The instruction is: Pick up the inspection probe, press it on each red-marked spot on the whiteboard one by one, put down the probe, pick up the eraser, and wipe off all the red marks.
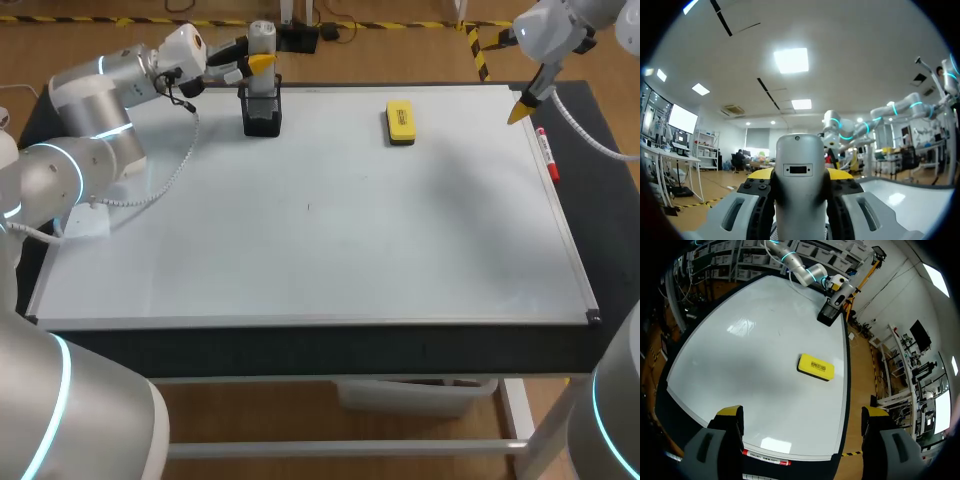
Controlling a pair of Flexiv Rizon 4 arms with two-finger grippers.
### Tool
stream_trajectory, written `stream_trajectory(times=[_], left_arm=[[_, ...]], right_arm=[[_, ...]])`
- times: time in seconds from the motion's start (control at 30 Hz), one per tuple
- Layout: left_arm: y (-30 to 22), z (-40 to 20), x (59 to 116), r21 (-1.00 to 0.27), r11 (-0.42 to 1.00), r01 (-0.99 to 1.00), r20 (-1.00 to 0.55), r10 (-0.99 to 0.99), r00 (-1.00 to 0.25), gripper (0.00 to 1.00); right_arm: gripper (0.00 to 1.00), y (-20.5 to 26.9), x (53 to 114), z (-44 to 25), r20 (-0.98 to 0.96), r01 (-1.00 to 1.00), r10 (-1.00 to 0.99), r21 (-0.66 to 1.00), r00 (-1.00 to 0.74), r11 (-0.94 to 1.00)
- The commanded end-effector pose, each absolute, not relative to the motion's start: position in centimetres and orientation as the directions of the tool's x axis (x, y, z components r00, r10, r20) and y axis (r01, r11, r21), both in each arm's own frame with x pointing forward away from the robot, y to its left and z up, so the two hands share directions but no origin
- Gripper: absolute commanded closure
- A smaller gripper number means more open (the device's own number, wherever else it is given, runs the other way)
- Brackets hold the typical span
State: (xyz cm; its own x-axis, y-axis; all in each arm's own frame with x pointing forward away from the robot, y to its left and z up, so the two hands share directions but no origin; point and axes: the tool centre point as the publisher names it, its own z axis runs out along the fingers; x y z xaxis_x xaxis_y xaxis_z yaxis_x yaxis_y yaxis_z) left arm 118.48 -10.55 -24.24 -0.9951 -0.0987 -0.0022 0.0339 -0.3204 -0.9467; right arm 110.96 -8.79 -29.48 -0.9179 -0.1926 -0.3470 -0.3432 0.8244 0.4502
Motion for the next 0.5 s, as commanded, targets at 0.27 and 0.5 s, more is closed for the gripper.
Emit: stream_trajectory(times=[0.27,0.5], left_arm=[[-10.7,-25.62,119.46,-0.941,-0.336,0.036,-0.102,0.182,-0.978,1.0],[-10.59,-25.89,119.59,-0.939,-0.342,0.034,-0.102,0.185,-0.977,1.0]], right_arm=[[0.0,-8.8,110.95,-29.43,-0.345,-0.343,-0.195,0.447,-0.918,0.826],[0.0,-8.8,110.95,-29.43,-0.345,-0.343,-0.195,0.447,-0.918,0.826]])
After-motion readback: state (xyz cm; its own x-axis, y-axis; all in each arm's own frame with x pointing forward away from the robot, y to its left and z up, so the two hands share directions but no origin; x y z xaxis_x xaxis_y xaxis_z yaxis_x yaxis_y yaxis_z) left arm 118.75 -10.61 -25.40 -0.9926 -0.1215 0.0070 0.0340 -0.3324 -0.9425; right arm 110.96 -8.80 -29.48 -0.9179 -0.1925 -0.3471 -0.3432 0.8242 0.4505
